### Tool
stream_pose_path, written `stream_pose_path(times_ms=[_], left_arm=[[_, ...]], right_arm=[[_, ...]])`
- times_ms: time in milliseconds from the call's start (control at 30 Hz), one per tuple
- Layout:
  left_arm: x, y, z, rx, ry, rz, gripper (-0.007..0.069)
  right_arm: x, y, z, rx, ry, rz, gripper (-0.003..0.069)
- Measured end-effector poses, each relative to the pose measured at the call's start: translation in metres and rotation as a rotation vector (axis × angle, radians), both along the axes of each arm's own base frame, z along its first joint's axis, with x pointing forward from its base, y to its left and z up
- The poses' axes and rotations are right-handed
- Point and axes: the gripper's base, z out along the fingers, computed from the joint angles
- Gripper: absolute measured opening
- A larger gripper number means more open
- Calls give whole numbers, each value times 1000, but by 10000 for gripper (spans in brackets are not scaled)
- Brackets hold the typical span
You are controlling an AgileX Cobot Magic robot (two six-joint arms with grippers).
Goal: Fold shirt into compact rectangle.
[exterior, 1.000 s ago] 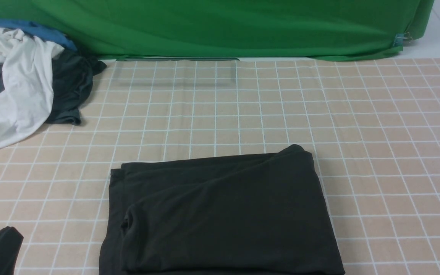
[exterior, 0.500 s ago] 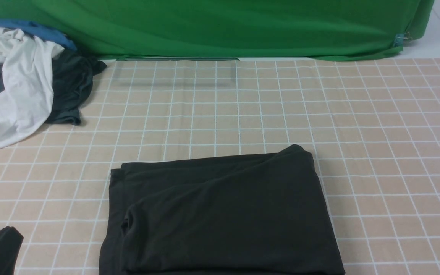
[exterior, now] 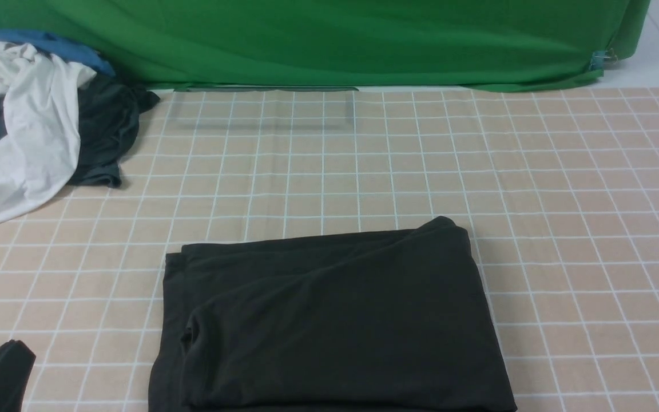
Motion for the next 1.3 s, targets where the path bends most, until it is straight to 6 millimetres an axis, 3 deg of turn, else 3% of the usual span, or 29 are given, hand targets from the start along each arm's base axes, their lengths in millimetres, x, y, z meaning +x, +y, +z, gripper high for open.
stream_pose_path(times_ms=[1300], left_arm=[[0,0,0,0,0,0,13]], right_arm=[[0,-1,0,14,0,-26,237]])
